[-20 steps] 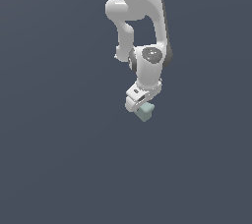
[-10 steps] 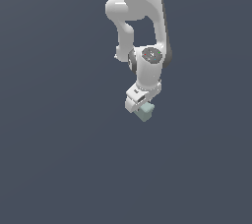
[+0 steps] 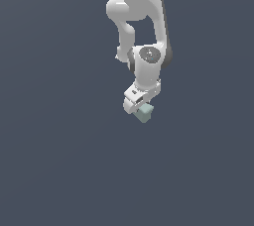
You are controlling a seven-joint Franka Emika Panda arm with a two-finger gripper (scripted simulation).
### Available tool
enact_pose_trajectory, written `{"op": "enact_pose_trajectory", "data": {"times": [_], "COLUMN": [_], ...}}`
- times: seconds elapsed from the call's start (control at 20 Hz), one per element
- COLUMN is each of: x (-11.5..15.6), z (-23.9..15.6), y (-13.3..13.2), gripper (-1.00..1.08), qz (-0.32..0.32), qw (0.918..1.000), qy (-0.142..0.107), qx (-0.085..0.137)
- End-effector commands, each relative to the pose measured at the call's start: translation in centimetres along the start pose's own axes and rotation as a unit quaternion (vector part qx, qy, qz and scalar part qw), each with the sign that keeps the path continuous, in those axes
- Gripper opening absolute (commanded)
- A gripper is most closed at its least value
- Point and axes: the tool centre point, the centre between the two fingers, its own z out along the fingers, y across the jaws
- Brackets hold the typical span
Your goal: Pick up the object and move it to a goal position.
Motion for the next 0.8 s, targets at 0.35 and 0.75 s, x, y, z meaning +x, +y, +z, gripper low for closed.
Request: {"op": "enact_pose_trajectory", "data": {"times": [0.35,0.75], "x": [-1.0,-1.7], "z": [-4.4,-8.1], "y": [6.6,12.2], "gripper": [-1.00,-1.00], "qz": [0.000,0.000], "qw": [1.0000,1.0000], "qy": [0.001,0.000], "qx": [0.000,0.000]}}
